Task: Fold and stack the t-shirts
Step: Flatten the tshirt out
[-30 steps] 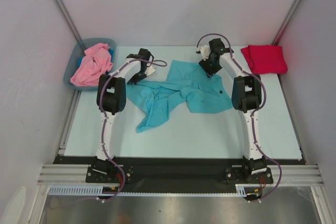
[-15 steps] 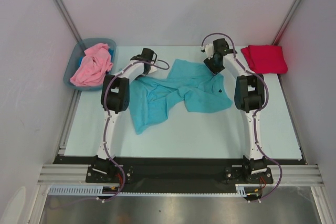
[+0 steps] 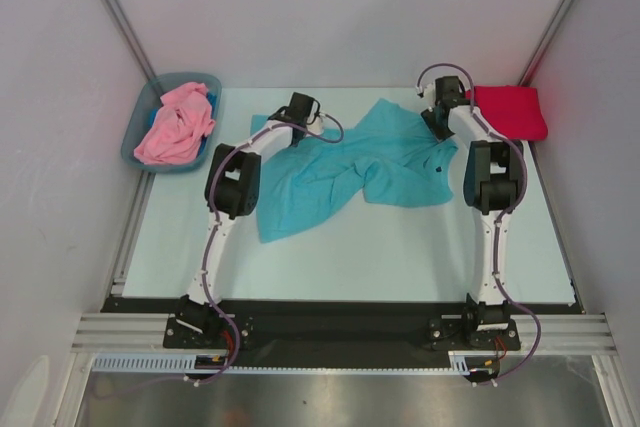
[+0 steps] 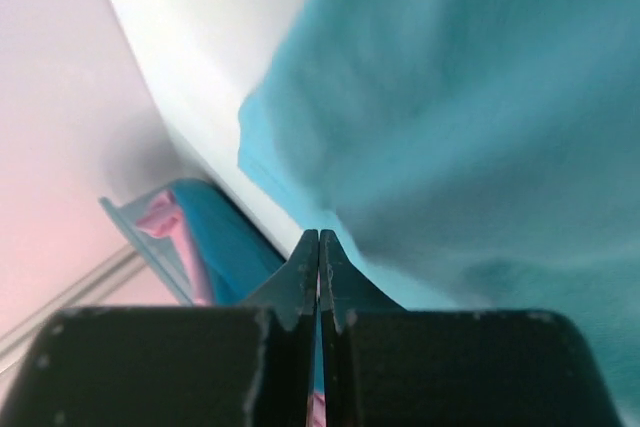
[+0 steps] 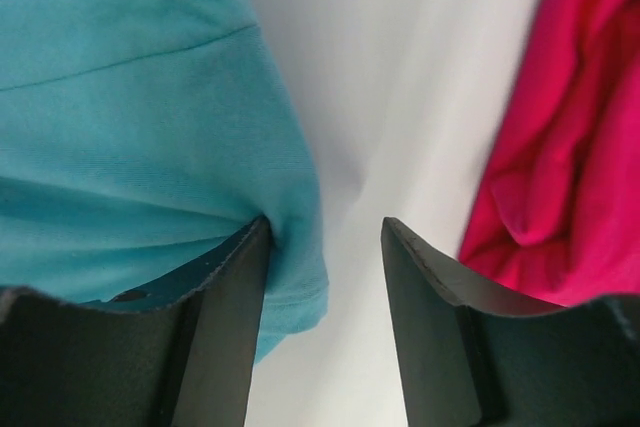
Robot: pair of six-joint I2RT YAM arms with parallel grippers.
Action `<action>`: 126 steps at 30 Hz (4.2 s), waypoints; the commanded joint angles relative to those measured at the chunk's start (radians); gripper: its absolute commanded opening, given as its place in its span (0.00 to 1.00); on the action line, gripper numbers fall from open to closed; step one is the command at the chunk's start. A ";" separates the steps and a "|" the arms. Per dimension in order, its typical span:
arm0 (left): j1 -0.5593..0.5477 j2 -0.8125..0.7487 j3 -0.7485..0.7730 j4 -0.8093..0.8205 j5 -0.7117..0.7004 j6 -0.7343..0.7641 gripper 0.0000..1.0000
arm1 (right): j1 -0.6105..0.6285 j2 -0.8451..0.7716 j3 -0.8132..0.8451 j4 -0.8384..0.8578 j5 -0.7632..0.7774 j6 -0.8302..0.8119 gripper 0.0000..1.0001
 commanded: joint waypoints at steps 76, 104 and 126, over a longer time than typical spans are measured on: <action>-0.108 -0.619 -0.740 -0.296 0.565 0.018 1.00 | 0.227 -0.256 -0.333 -0.365 -0.166 -0.335 0.69; -0.033 -0.617 -0.861 -0.417 0.407 0.187 1.00 | 0.066 -0.264 -0.319 -0.549 -0.149 -0.450 0.69; 0.156 -0.525 -0.819 -0.390 0.292 0.265 1.00 | 0.002 -0.259 -0.380 -0.501 -0.127 -0.436 0.67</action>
